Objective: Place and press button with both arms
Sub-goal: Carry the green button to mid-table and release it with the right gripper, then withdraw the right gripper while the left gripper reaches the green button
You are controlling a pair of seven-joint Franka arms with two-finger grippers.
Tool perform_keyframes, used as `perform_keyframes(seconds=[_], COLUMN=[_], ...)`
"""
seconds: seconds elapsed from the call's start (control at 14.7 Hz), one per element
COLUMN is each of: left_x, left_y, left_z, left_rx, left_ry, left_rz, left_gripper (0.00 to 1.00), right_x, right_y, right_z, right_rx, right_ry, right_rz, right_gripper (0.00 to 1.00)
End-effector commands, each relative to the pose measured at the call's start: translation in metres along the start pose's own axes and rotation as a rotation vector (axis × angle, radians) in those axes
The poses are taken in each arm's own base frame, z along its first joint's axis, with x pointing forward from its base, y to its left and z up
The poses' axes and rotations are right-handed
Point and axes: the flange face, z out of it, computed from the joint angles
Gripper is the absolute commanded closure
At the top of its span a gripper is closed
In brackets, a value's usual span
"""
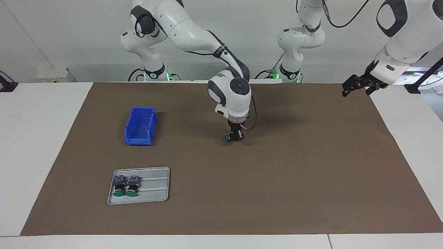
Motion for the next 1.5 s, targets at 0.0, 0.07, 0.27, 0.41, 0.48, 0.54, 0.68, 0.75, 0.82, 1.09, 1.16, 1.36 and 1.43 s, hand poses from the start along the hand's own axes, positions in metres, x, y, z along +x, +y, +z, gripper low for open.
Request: perform_keyframes(seconds=[0.0,0.07,0.27,0.41,0.48,0.54,0.68,0.75,0.82,1.09,1.16,1.36,1.43], left_x=[-0.008,-0.008,-0.008,-0.007,-0.011,-0.012,-0.014,-0.015,-0.015,-0.019,-0.02,-0.02,-0.02], left_y=[-0.003,-0.003,0.006,0.015,0.021,0.035,0.057,0.075,0.094,0.171,0.192,0.236,0.252], left_z=[0.001,0.001,0.003,0.006,0.01,0.017,0.028,0.031,0.035,0.054,0.062,0.083,0.094], left_rx=[0.016,0.016,0.018,0.02,0.019,0.015,-0.002,0.0,0.004,-0.009,-0.005,-0.022,-0.024], left_ry=[0.009,0.009,0.009,0.019,0.029,0.045,0.063,0.061,0.057,0.055,0.05,0.037,0.042], left_rz=[-0.008,-0.009,-0.131,-0.202,-0.242,-0.289,-0.408,-0.43,-0.488,-0.667,-0.712,-0.881,-0.944], left_gripper=[0.0,0.0,0.0,0.0,0.0,0.0,0.0,0.0,0.0,0.0,0.0,0.0,0.0], right_x=[0.032,0.055,0.13,0.178,0.207,0.236,0.288,0.308,0.327,0.398,0.409,0.436,0.436], right_y=[-0.019,-0.02,-0.008,0.003,0.01,0.017,0.034,0.043,0.051,0.082,0.087,0.104,0.104], right_z=[-0.077,-0.114,-0.194,-0.229,-0.241,-0.254,-0.281,-0.291,-0.299,-0.315,-0.316,-0.304,-0.301], right_rx=[0.009,0.031,0.078,0.08,0.065,0.059,0.059,0.058,0.057,0.001,-0.008,-0.041,-0.045], right_ry=[-0.011,-0.018,-0.02,-0.009,-0.001,0.004,0.013,0.016,0.021,0.023,0.022,-0.008,-0.014], right_rz=[0.039,0.049,0.037,-0.048,-0.098,-0.149,-0.251,-0.296,-0.389,-0.915,-0.999,-1.141,-1.211], right_gripper=[0.01,0.01,0.01,0.01,0.01,0.01,0.01,0.01,0.01,0.01,0.01,0.01,0.01])
